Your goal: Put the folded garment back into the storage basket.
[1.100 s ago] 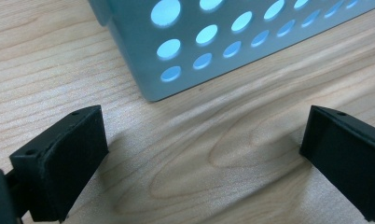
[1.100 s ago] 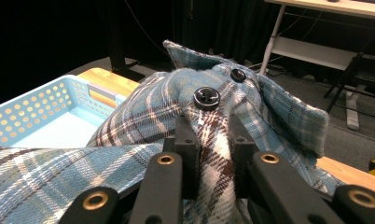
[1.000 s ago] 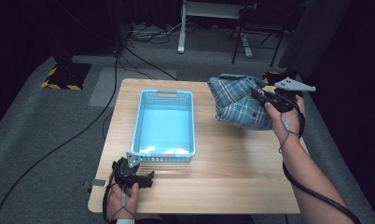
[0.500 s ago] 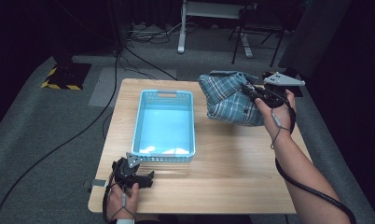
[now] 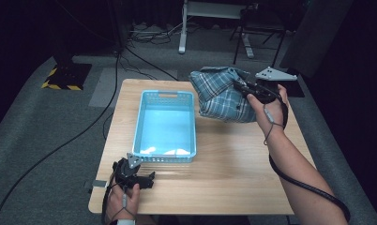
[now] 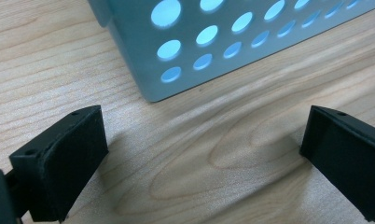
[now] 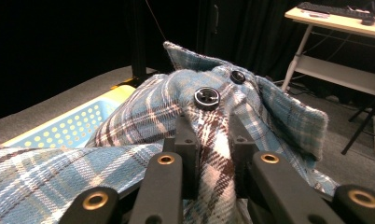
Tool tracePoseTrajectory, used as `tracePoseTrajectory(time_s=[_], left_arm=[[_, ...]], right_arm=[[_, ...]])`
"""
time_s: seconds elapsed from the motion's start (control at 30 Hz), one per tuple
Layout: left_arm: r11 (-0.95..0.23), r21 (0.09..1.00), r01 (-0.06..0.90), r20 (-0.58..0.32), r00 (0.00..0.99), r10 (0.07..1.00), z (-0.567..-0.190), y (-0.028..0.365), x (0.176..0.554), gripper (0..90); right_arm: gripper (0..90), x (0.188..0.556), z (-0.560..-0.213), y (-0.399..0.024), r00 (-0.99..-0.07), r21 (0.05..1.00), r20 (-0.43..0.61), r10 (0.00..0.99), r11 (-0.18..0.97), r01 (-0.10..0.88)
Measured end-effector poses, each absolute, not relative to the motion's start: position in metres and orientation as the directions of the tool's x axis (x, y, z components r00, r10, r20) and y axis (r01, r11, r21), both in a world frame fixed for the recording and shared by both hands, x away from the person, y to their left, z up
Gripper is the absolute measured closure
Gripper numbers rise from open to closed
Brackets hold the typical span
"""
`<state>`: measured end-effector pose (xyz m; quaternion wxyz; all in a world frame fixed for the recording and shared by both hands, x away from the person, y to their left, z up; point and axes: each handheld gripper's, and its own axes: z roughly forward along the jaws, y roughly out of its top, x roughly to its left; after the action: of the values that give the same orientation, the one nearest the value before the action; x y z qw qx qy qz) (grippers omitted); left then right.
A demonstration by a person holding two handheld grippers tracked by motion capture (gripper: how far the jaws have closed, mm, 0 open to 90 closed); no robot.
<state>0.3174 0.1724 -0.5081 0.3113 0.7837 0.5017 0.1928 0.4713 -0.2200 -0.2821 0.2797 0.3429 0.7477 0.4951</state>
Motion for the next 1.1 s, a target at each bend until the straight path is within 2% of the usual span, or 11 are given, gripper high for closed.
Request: tracePoseTrajectory(time_s=[1.1], left_arm=[[-0.304, 0.681, 0.666, -0.009, 0.423, 0.906, -0.508, 0.172, 0.317, 0.2]], right_arm=[[79.5, 0.471, -0.260, -0.157, -0.662, 0.942, -0.098, 0.743, 0.284, 0.179]])
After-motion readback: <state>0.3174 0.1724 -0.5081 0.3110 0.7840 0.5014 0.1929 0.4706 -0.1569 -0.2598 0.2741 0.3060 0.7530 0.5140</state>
